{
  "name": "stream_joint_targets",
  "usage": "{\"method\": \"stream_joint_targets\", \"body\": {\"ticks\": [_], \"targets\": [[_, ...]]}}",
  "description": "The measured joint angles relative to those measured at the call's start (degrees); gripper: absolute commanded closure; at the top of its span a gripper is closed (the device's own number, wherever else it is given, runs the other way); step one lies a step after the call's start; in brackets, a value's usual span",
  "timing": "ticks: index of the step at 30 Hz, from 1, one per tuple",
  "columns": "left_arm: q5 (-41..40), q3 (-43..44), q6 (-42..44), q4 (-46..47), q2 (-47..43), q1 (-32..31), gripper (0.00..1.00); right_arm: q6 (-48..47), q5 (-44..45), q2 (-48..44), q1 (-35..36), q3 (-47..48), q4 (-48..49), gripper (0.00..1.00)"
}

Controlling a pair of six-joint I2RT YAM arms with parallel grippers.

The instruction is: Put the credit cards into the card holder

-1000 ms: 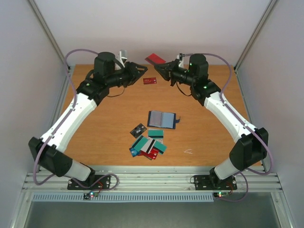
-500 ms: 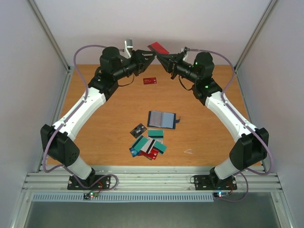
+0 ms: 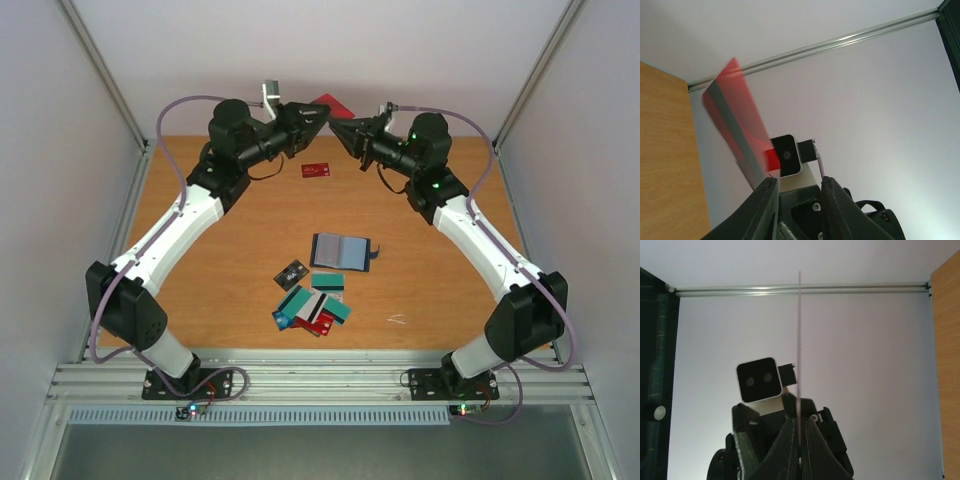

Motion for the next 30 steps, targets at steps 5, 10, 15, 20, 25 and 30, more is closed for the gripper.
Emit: {"method": "stream_joint_targets", "body": {"ticks": [5,10,15,20,25,30], "targets": [[0.2,-0.7,-0.5,0.3,-0.6,-0.5,0.69,-1.1,0.2,-1.4,0.0,-0.7,-0.7,0.99],[0.2,-1.7,-0.6,0.1,-1.6,-0.9,0.7,-1.5,0.1,-1.5,0.0,-0.7,-0.3,0.99],[0.3,-1.7,-0.9,-0.1,-1.6,-0.9,0.7,-1.7,0.0,-2.2,0.0,-0.7,0.0,0.99],[0.3,-1.8,-1.6,0.0,-1.6,-1.1,0.7,-1.9,0.0,-3.7,0.0,-1.0,1.4,0.99],[1.2,-1.4,-2.3,0.9,-0.9,-1.2,0.76,-1.9,0.0,-4.3,0.0,-1.4,1.7,0.99],[2.1,-0.5,-3.1,2.1,1.1,-1.2,0.89,-2.1,0.0,-4.3,-0.1,-2.2,0.9,0.99]]}}
